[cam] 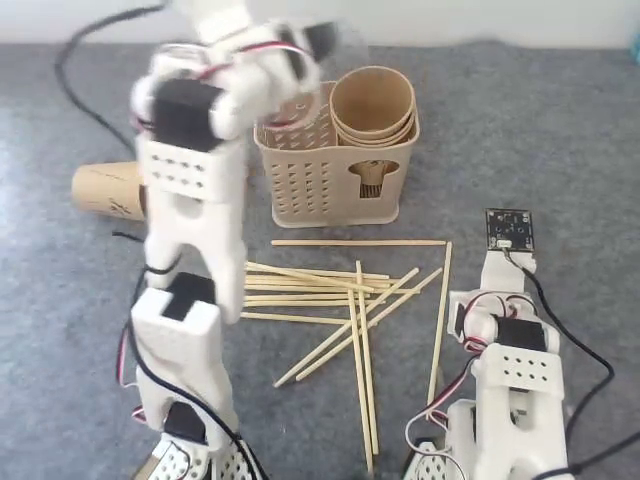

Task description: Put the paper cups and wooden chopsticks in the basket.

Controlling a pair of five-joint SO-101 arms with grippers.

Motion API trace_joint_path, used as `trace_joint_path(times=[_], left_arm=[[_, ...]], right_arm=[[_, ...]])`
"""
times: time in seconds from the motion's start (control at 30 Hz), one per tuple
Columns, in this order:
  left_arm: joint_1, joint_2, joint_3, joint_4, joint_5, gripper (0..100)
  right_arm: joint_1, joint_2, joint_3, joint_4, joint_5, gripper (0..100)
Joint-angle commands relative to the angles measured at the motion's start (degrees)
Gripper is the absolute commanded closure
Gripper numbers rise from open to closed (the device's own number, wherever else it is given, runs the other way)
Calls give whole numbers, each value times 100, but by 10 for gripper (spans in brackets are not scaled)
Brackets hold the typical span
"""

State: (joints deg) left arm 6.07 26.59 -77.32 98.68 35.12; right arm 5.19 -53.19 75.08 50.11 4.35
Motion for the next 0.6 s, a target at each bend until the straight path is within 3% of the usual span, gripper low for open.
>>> trace_joint_path(times=[0.0, 0.3, 0.57], left_arm=[[-633, -1011, 558, 220, -554, 794], [-1785, -3745, 4840, -193, -1468, 790], [-2927, -5380, 8927, -2655, -2374, 790]], right_arm=[[-22, -136, -9, -75, 79, 991], [-40, -136, -9, -84, 62, 991], [-31, -136, -9, -40, 62, 991]])
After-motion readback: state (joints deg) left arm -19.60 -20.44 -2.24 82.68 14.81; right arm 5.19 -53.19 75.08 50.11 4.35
